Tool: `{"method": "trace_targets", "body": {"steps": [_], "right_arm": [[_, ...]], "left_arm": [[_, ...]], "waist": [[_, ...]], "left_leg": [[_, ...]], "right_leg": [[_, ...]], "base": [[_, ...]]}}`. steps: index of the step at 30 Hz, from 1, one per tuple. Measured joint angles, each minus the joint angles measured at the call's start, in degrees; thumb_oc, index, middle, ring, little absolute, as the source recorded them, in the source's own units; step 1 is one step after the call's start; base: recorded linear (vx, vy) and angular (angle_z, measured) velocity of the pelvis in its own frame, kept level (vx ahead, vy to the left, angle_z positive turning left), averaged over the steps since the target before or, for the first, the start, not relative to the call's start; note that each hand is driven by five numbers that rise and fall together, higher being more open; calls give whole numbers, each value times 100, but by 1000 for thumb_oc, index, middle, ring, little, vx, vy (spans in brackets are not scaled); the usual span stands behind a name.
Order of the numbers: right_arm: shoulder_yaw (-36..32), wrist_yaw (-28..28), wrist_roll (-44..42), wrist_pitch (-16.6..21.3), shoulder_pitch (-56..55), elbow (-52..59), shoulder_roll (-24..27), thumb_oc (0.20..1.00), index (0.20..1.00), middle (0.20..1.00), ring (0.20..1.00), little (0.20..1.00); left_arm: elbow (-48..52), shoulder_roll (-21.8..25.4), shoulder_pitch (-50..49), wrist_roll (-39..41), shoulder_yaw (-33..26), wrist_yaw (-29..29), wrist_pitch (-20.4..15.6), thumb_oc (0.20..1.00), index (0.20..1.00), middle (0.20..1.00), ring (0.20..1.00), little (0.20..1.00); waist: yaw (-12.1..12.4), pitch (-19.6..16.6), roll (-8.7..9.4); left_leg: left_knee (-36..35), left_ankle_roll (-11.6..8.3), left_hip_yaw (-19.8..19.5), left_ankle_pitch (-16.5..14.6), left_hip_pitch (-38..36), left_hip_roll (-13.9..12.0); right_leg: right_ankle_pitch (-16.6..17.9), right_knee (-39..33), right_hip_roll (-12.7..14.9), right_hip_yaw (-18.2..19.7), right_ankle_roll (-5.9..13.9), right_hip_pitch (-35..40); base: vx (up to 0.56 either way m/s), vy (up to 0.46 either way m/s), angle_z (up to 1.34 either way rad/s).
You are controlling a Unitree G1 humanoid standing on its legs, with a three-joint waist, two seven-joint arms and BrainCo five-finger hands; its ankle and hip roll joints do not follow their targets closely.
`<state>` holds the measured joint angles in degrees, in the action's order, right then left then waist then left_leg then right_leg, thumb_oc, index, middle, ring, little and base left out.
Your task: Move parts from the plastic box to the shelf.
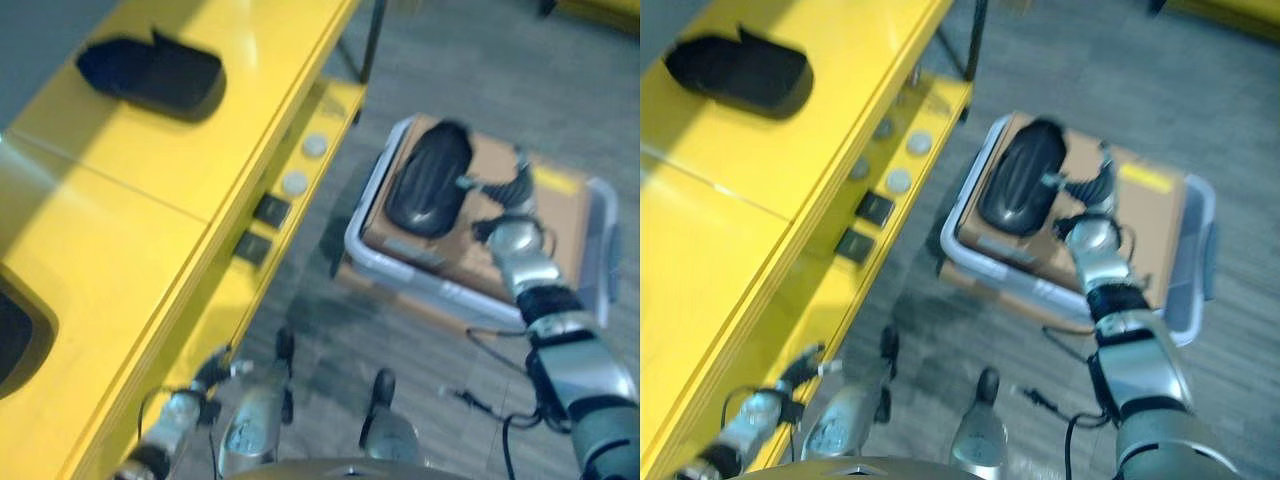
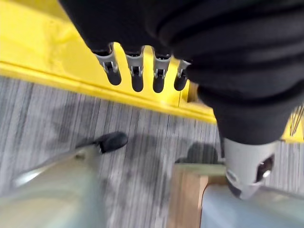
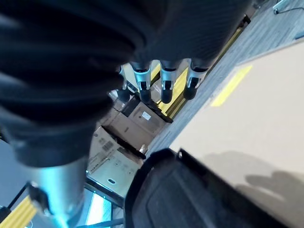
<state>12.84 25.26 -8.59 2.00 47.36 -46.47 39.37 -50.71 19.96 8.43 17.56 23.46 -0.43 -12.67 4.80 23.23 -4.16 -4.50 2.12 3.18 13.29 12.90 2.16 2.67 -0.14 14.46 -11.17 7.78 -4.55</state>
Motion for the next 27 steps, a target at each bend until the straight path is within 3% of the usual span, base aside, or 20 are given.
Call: {"method": "trace_targets", "body": {"steps": [3, 5, 7, 13, 20, 22, 23, 26, 27], "right_arm": [[56, 242, 112, 0, 58, -97, -64, 1000, 1000, 1000, 1000, 1000], [57, 382, 226, -8, 112, -190, -62, 1000, 1000, 1000, 1000, 1000], [119, 397, 227, -50, 237, -241, -50, 1000, 1000, 1000, 1000, 1000], [388, 604, 225, -360, 711, -766, 123, 1000, 1000, 1000, 1000, 1000], [381, 1038, 229, -388, 718, -834, 192, 1000, 1000, 1000, 1000, 1000], [386, 824, 229, -534, 725, -834, 194, 1000, 1000, 1000, 1000, 1000], [450, 266, 223, -806, 736, -853, 196, 1000, 1000, 1000, 1000, 1000], [564, -298, 230, -1055, 739, -852, 223, 1000, 1000, 1000, 1000, 1000], [603, -425, 227, -1100, 758, -852, 278, 432, 432, 432, 432, 432]], "left_arm": [[186, 19, 15, 255, -27, 43, -113, 1000, 1000, 1000, 1000, 1000], [182, 26, -57, 364, -33, 53, -93, 1000, 1000, 1000, 1000, 1000], [220, 9, -179, 372, 84, 48, -95, 1000, 1000, 1000, 1000, 1000], [250, -173, -255, 512, 191, 22, -94, 1000, 1000, 1000, 1000, 1000], [306, -191, -263, 613, 191, 18, -99, 1000, 1000, 1000, 1000, 1000], [391, -190, -263, 715, 187, 11, -98, 1000, 1000, 1000, 1000, 1000], [485, -190, -259, 724, 177, 1, -99, 1000, 1000, 1000, 1000, 1000], [587, -174, -262, 820, 158, -5, -95, 1000, 1000, 1000, 1000, 1000], [632, -164, -261, 827, 156, -4, -96, 1000, 1000, 1000, 1000, 1000]], "waist": [[96, 181, -206], [157, 259, -205], [140, 297, -220], [105, 442, -269], [100, 558, -347], [92, 558, -348], [88, 558, -348], [81, 558, -348], [87, 558, -348]], "left_leg": [[-2, 56, -4, -65, -14, 102], [-1, 27, -2, -72, -15, 96], [-2, -16, -6, -53, -23, 61], [-2, -119, -18, -32, 11, -112], [-2, -164, -31, -16, 107, -162], [-2, -165, -19, -17, 104, -164], [-2, -165, -5, -17, 102, -168], [-2, -165, 4, -17, 98, -177], [-2, -165, 2, -16, 92, -178]], "right_leg": [[28, -154, 22, 85, 43, 84], [155, -235, 10, 88, 278, 142], [173, -253, -25, 96, 355, 143], [189, -293, -200, 95, 328, 134], [172, -295, -259, 98, 276, 37], [172, -305, -257, 102, 275, 15], [173, -304, -255, 113, 276, 10], [179, -304, -256, 112, 276, 9], [180, -304, -258, 109, 275, 18]], "base": [[3, 117, 9], [0, 72, 0], [-2, 61, -5], [-1, 11, -5], [-1, 0, 0], [15, 16, 0], [35, -2, -5], [6, -37, -2], [-2, -54, 0]]}}
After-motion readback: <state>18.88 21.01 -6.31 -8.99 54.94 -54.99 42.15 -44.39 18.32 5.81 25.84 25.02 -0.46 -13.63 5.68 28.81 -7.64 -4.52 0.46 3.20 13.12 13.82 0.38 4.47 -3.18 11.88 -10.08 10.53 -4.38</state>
